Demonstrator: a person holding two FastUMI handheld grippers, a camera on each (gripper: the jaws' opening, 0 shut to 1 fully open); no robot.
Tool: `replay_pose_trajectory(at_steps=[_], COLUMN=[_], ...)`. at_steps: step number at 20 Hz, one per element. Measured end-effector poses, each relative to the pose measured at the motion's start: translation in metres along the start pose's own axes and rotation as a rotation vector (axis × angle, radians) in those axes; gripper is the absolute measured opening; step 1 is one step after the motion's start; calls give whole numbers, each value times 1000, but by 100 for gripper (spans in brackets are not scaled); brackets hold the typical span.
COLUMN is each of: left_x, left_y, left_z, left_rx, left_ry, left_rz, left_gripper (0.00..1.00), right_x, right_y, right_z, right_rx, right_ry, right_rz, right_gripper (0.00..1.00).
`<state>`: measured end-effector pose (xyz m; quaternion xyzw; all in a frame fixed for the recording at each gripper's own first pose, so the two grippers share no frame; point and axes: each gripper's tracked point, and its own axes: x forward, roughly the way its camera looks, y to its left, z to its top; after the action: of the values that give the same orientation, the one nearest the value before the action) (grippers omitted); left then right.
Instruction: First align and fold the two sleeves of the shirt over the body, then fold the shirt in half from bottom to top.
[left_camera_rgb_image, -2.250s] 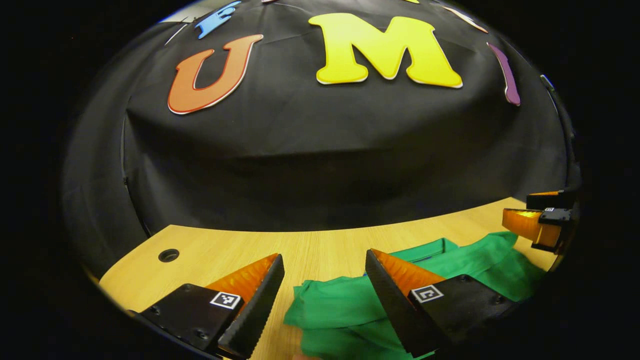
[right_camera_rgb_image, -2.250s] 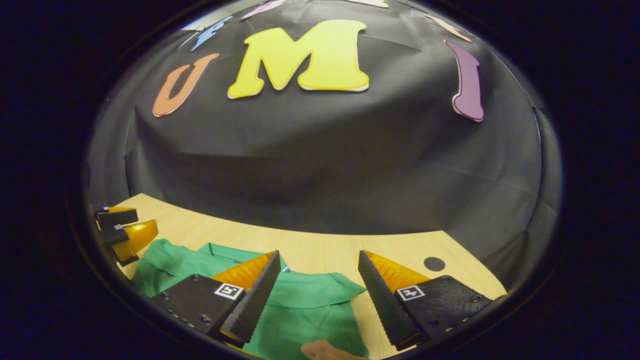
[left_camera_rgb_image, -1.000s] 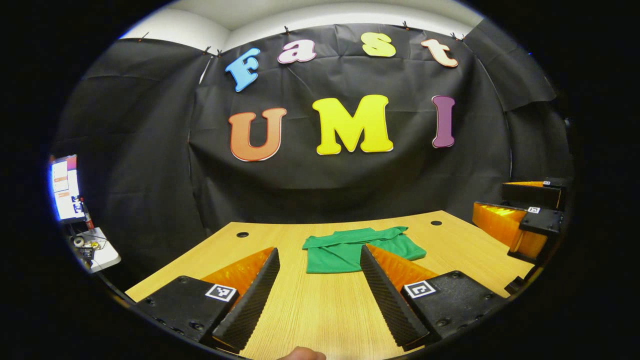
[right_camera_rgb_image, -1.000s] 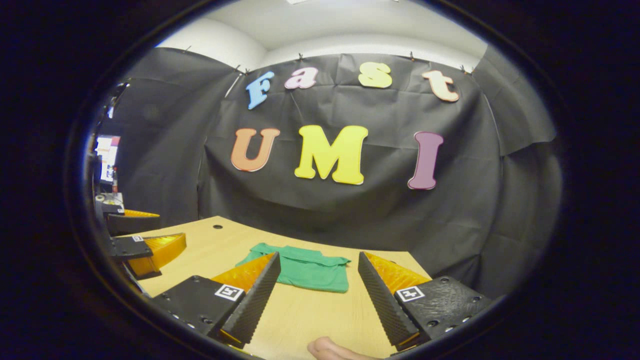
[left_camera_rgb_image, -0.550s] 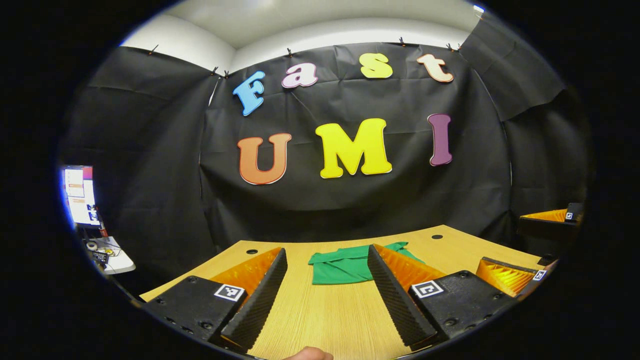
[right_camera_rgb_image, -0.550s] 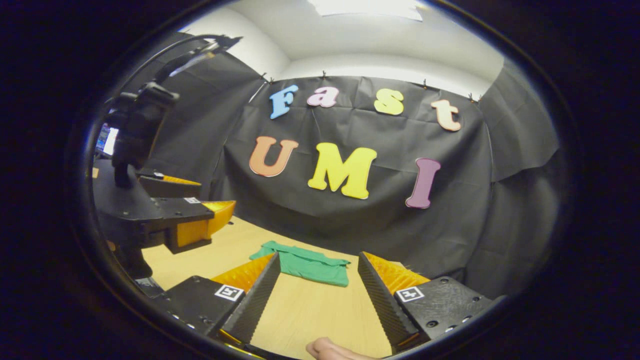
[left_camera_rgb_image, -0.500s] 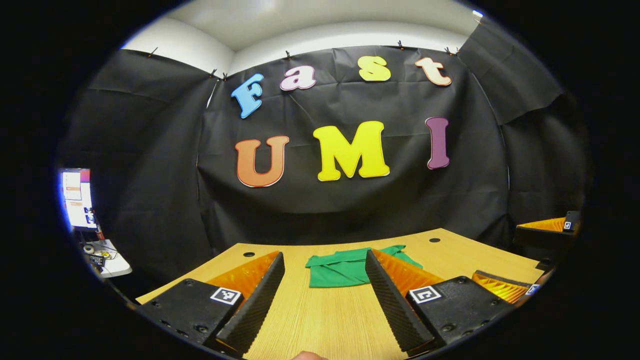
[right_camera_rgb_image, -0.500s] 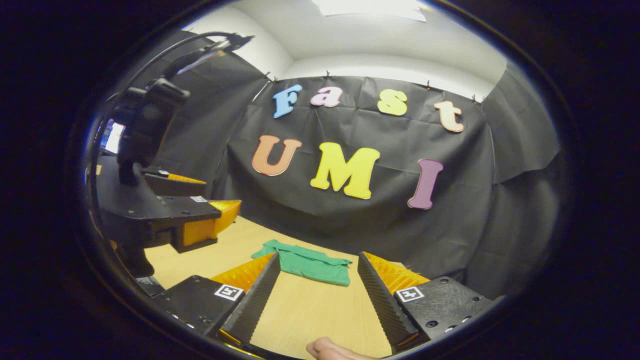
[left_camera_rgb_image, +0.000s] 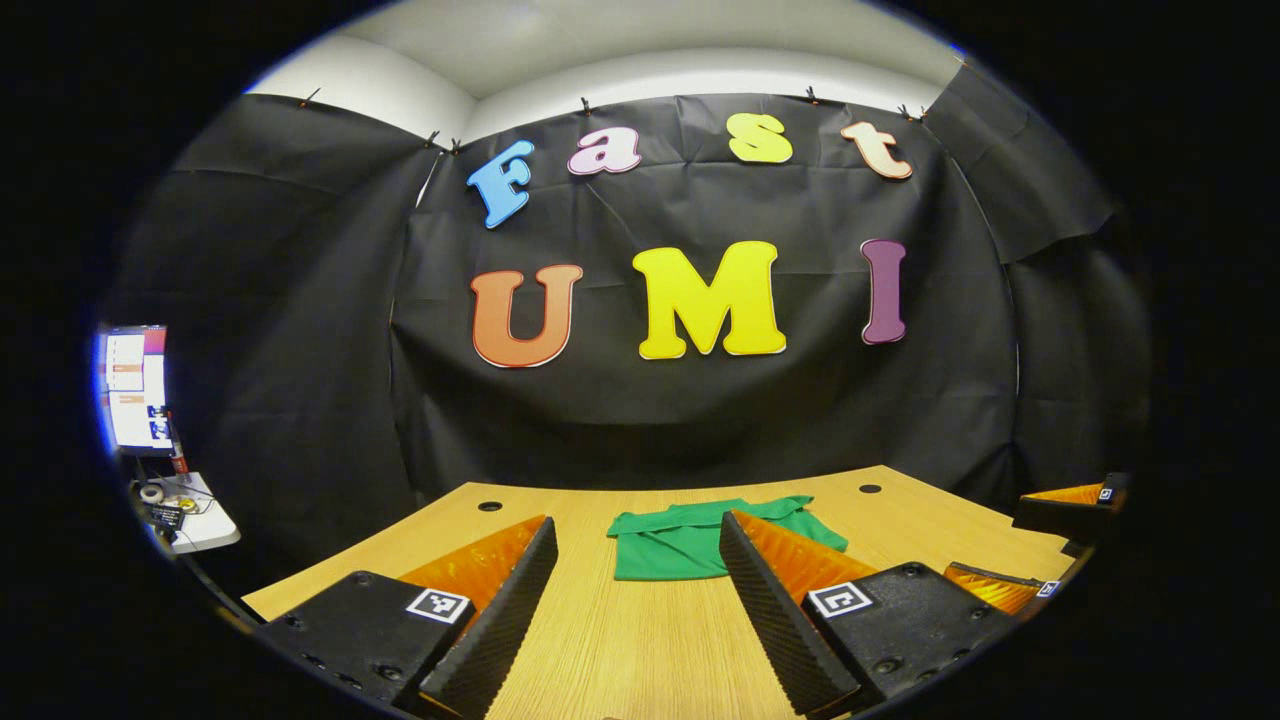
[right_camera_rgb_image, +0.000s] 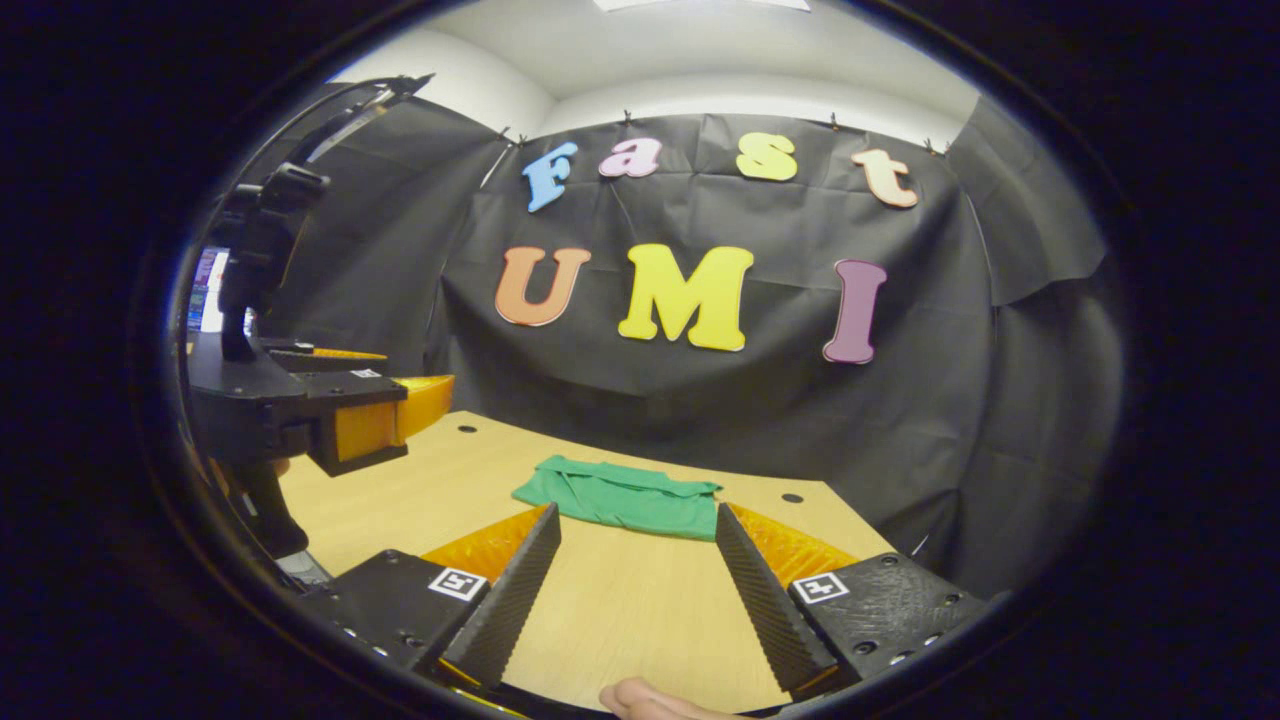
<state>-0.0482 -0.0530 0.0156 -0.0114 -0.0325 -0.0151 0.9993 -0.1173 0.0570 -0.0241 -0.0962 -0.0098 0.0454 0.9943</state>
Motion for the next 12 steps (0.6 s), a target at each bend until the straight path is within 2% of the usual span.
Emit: replay_pose_trajectory(at_steps=[5, 7, 12], left_x=[-2, -2, -4], left_y=[-2, -3, -3], left_z=[0, -1, -4], left_rx=[6, 12, 8], left_ry=[-4, -6, 2], left_rz=[-12, -18, -36], left_gripper=[100, 100, 100], right_x=[2, 6, 11], right_y=[-16, -16, -17], right_z=[-11, -15, -18], right_rx=[3, 22, 37], right_ry=[31, 45, 65], right_rz=[-22, -19, -30], right_gripper=[96, 94, 96])
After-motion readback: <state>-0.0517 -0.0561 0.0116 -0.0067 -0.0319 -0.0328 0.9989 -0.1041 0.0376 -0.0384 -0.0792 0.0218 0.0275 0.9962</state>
